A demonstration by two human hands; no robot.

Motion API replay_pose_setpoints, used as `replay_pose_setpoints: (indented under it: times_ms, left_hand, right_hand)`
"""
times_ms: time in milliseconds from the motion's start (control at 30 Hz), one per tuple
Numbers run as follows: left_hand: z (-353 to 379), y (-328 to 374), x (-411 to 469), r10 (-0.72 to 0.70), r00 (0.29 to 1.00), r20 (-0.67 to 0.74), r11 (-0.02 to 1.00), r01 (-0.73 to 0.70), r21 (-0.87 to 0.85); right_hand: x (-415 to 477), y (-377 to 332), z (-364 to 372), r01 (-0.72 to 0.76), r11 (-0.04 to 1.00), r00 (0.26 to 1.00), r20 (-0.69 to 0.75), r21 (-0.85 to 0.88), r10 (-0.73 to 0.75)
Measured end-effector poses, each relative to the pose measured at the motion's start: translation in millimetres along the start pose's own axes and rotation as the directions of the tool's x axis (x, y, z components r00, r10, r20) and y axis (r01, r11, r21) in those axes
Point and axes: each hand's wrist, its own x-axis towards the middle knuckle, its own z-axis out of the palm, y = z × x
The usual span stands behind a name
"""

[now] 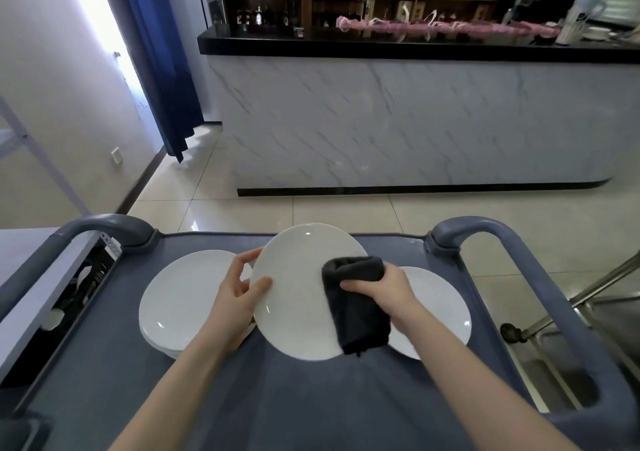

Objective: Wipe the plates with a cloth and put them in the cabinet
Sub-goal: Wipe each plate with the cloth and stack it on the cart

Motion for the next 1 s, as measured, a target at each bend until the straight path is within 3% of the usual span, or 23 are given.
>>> replay_pose_setpoints:
  times_ms: [100,200,300,400,500,600,700,833,933,1000]
  left_hand:
    - [-3,12,2,-0.003,0.986,0.166,0.989,-0.021,0.144]
    - [0,26,9,-0.016,0.954,0.300,0.963,-0.067,0.262]
    - [2,31,14,0.011,0.965,0.261,0.964,-0.079,0.252]
    - [1,24,15,0.062,0.997,0.037,0.990,-0.066,0.128]
    - [5,14,16,0.054,0.986,-0.157,0.996,-0.065,-0.065]
    - [7,9,14,0.016,0.986,-0.168,0.987,-0.042,-0.154]
    - [2,8,14,0.027,0.997,-0.079,0.996,-0.033,-0.083]
    - [-3,22,21,0.054,0.994,0.097,0.985,-0.069,0.160]
    - [5,37,29,0.010,0.957,0.291,0.892,-0.140,0.430]
    - [12,43,34,0.001,0.938,0.345,0.802,-0.207,0.560]
  right_hand:
    - [13,-27,-15,0.193,0.930,0.975,0.169,-0.314,-0.145]
    - [17,-40,-14,0.297,0.866,0.936,0.302,-0.403,-0.180]
    - [16,-37,-17,0.235,0.944,0.928,0.342,-0.230,-0.148]
    - [11,-18,-13,0.105,0.994,0.957,0.275,-0.024,-0.094]
    - [-1,13,10,-0.010,0.976,0.994,0.107,0.219,-0.014]
    - [-13,34,29,-0.096,0.926,0.995,0.049,0.364,0.084]
    - [-10,32,21,-0.086,0.960,0.996,0.058,0.268,0.073]
    - [6,3,-1,0.093,0.995,0.985,0.152,-0.041,-0.086]
    - [16,-20,-4,0.226,0.937,0.947,0.285,-0.265,-0.148]
    - [18,-26,-1,0.256,0.929,0.930,0.329,-0.267,-0.162]
